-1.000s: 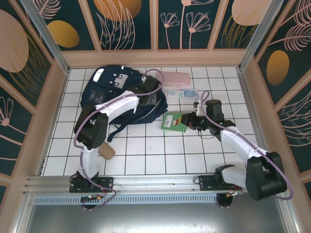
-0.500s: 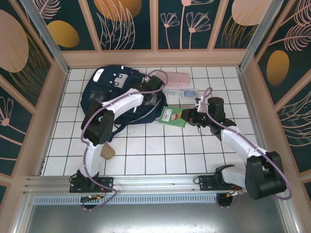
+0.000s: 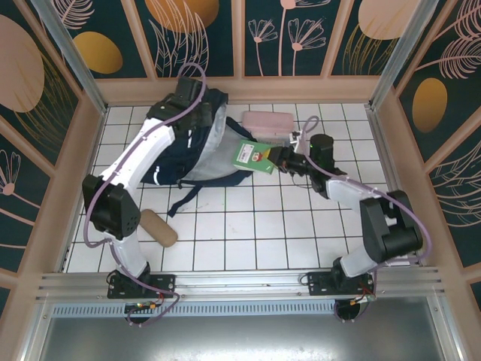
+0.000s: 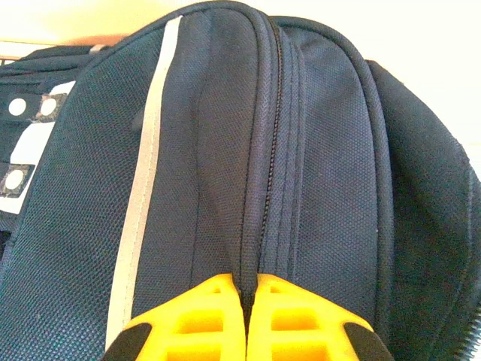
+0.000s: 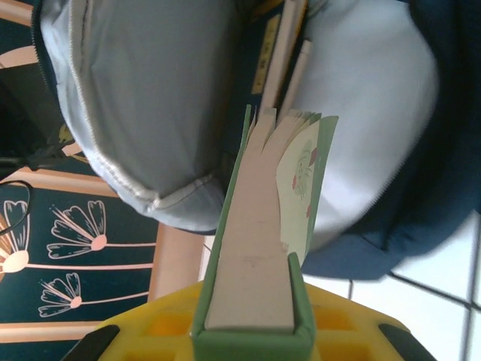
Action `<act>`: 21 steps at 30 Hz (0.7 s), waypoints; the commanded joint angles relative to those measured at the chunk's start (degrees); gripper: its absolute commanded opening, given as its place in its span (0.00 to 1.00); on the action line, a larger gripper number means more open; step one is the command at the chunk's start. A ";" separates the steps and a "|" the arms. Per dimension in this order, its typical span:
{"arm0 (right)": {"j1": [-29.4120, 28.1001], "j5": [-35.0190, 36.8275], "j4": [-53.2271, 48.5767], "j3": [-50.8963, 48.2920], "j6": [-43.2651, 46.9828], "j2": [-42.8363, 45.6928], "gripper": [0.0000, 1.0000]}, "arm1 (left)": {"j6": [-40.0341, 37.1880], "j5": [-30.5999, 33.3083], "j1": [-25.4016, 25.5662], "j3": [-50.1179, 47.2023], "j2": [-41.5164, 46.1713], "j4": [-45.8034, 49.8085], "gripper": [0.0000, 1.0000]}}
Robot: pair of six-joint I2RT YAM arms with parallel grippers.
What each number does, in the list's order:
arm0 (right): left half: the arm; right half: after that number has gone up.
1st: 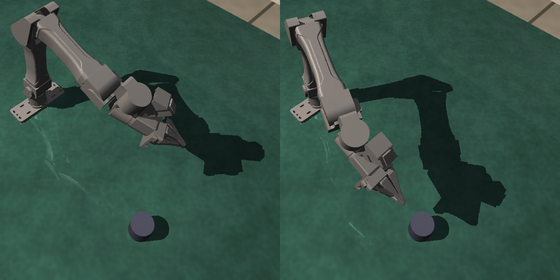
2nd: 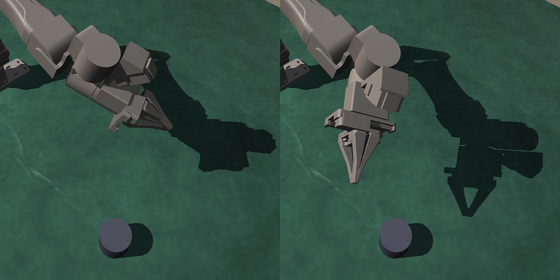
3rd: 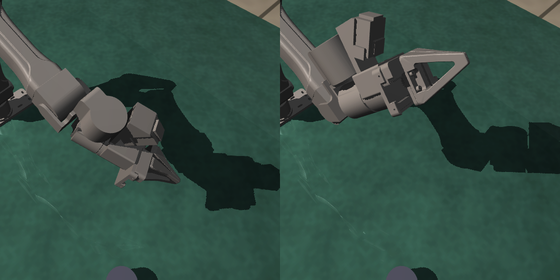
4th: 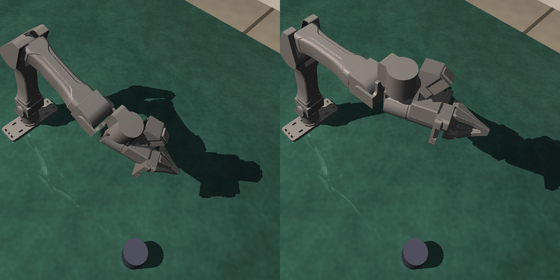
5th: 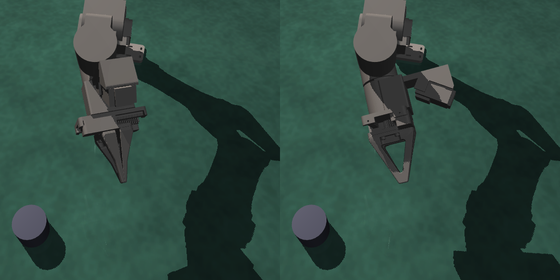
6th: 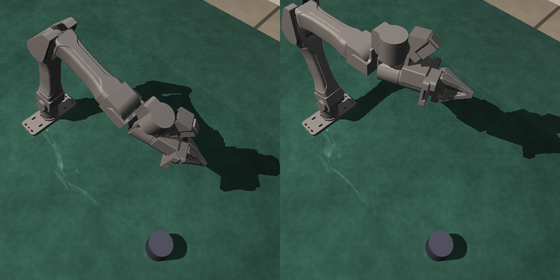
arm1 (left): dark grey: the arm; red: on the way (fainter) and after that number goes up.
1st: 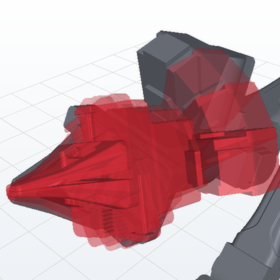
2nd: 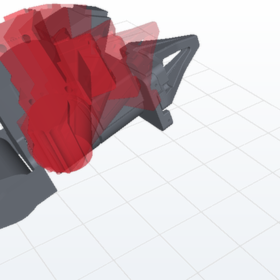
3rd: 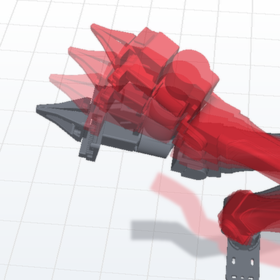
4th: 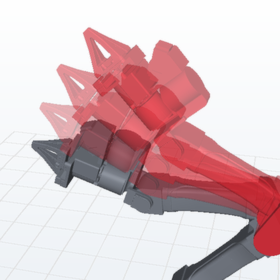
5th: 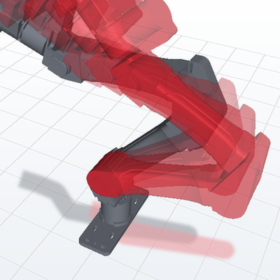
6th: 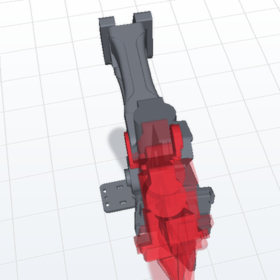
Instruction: Pack books, pencil case, and school supplies into a backpack
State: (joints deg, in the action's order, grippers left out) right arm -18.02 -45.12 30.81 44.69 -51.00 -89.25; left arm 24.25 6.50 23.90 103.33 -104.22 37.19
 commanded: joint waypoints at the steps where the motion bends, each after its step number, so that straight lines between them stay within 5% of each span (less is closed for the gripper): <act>1: -2.83 -0.85 12.01 5.80 -4.24 -5.44 0.00 | 1.17 -7.10 -1.44 2.51 3.47 -5.44 0.00; 8: -8.51 -0.44 20.32 18.25 -10.75 -20.77 0.00 | 3.90 -15.11 -4.94 1.52 4.99 -8.42 0.00; 21: -16.83 4.56 23.12 40.16 -19.63 -41.00 0.00 | 5.27 -18.45 -5.40 3.14 3.78 -8.30 0.00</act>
State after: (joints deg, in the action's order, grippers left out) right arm -33.47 -42.59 50.11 79.90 -68.53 -128.07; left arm 28.25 -8.25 18.37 103.31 -103.39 36.67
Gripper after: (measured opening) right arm 0.205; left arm 0.048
